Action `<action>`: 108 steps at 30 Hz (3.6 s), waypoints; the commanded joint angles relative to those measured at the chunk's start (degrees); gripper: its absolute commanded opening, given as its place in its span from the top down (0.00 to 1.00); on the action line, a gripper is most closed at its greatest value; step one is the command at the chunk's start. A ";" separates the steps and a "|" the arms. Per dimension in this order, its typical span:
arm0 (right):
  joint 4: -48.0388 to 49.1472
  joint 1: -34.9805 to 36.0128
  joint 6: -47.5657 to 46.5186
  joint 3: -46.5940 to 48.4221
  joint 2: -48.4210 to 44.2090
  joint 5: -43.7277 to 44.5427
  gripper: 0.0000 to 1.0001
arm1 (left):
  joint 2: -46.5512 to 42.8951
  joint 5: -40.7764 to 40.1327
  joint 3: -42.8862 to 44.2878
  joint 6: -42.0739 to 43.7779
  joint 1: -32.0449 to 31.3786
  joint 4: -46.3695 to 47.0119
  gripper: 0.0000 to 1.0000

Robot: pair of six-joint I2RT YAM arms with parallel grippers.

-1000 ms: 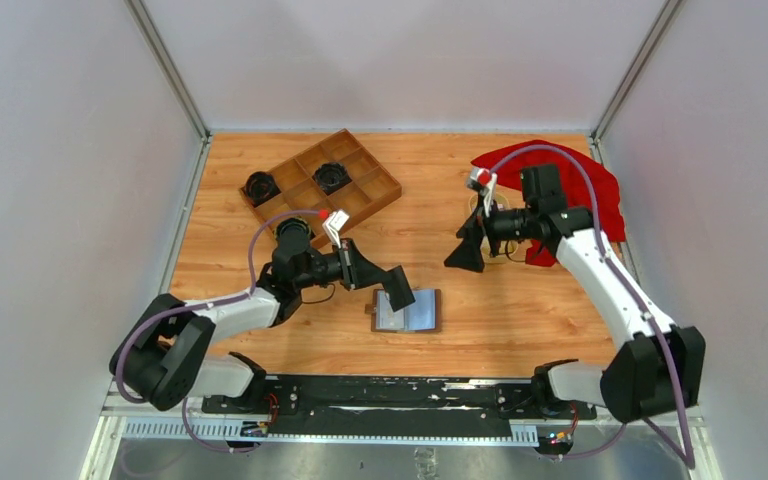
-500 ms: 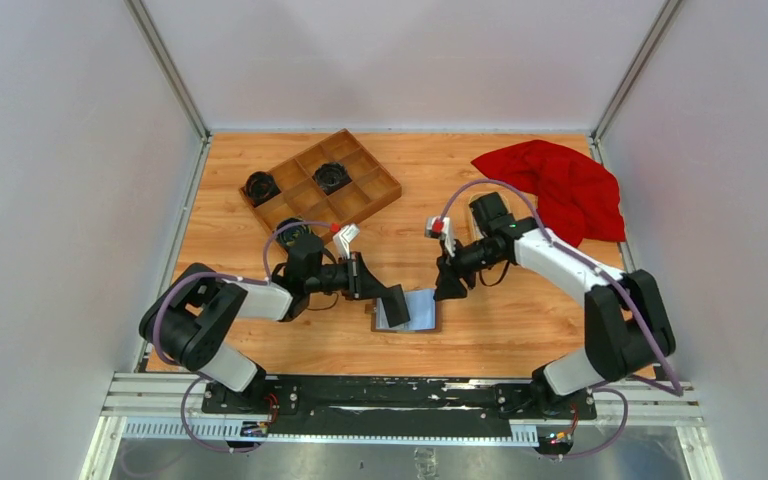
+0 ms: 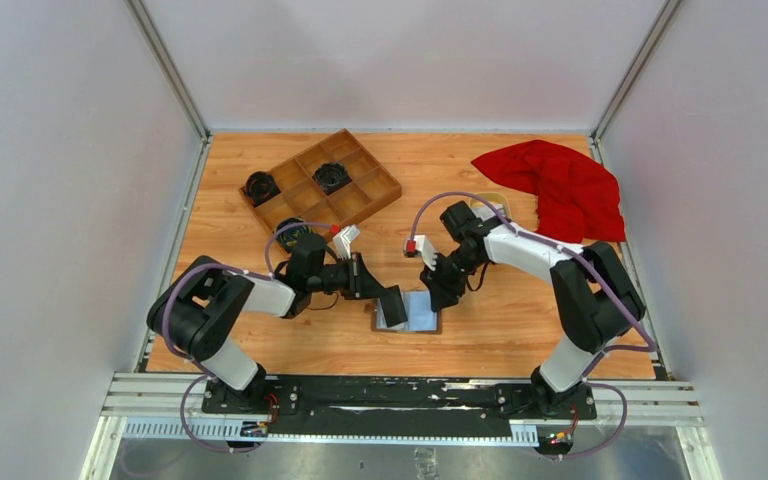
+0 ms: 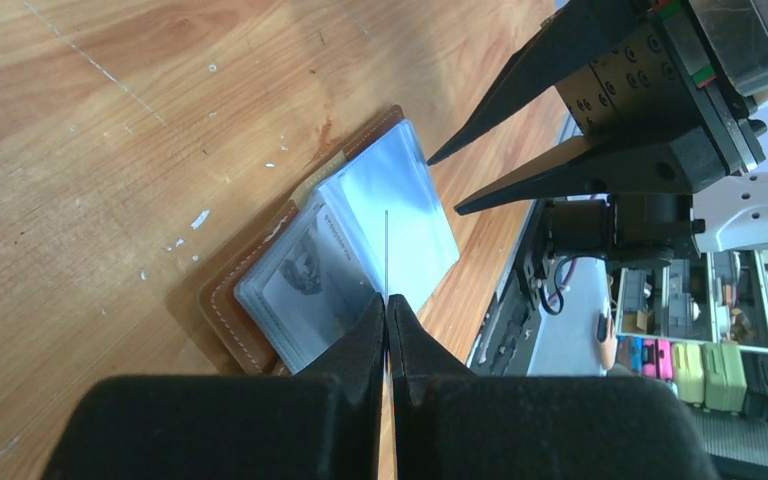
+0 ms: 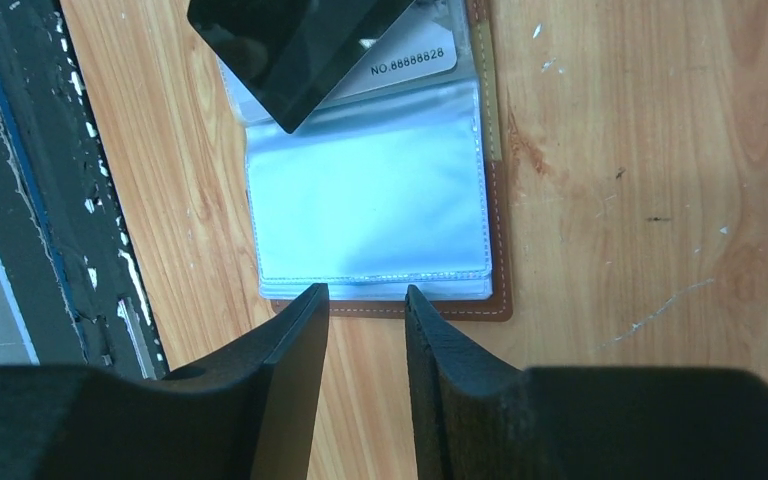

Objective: Put the credit cards into the card holder
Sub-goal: Insert the credit card into the card holder.

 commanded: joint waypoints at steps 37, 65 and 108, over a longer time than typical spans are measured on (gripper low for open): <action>-5.31 3.68 -1.75 3.39 4.10 4.60 0.63 | 7.15 -3.12 3.32 0.27 -2.00 -0.65 1.00; -6.28 4.65 -1.57 4.27 5.77 5.47 0.64 | 12.36 -5.68 -1.38 -11.79 -4.01 17.57 1.00; -6.78 5.95 -1.55 4.88 6.75 6.19 0.64 | 11.45 -7.06 3.43 -12.46 -6.93 -3.47 1.00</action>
